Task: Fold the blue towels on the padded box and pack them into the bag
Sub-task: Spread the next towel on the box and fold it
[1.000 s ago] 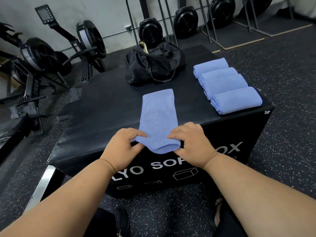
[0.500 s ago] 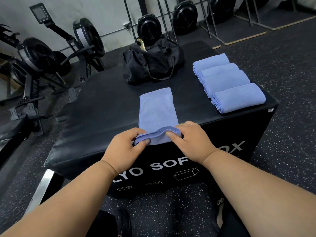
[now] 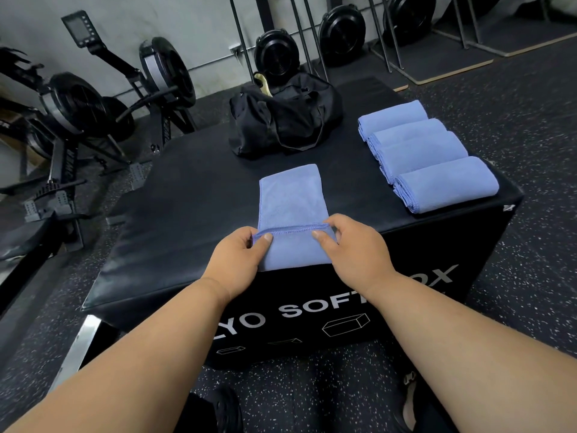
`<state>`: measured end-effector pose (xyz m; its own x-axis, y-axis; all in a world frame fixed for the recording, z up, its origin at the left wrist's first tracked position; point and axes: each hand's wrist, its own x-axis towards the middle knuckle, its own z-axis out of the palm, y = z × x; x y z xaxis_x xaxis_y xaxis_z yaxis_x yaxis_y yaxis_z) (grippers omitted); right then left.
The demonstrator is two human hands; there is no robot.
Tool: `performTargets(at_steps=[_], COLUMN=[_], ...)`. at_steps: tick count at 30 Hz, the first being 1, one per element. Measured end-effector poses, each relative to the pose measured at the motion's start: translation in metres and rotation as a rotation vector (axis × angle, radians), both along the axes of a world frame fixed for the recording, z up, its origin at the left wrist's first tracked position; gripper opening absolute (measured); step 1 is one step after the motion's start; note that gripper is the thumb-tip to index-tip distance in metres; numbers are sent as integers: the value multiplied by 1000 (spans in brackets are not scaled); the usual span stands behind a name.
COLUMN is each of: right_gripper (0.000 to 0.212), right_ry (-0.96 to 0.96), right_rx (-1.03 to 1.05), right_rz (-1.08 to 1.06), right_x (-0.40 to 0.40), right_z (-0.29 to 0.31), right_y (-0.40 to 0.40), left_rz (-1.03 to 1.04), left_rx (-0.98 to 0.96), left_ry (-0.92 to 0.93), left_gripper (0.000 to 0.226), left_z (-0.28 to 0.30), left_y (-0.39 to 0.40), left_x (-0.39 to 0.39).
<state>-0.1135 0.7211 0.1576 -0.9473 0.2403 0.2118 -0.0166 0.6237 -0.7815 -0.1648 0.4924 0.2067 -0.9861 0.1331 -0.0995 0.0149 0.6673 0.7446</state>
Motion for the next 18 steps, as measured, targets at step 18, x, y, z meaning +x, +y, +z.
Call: performTargets(at_steps=[18], right_gripper=[31], right_ry=[-104], right_rx=[125], right_rz=[-97], right_x=[-17], right_z=[7], right_y=[-4], left_rz=[46], left_rx=[-296], left_ry=[378], left_gripper=[12], left_z=[-2], left_y=[10], left_x=[-6])
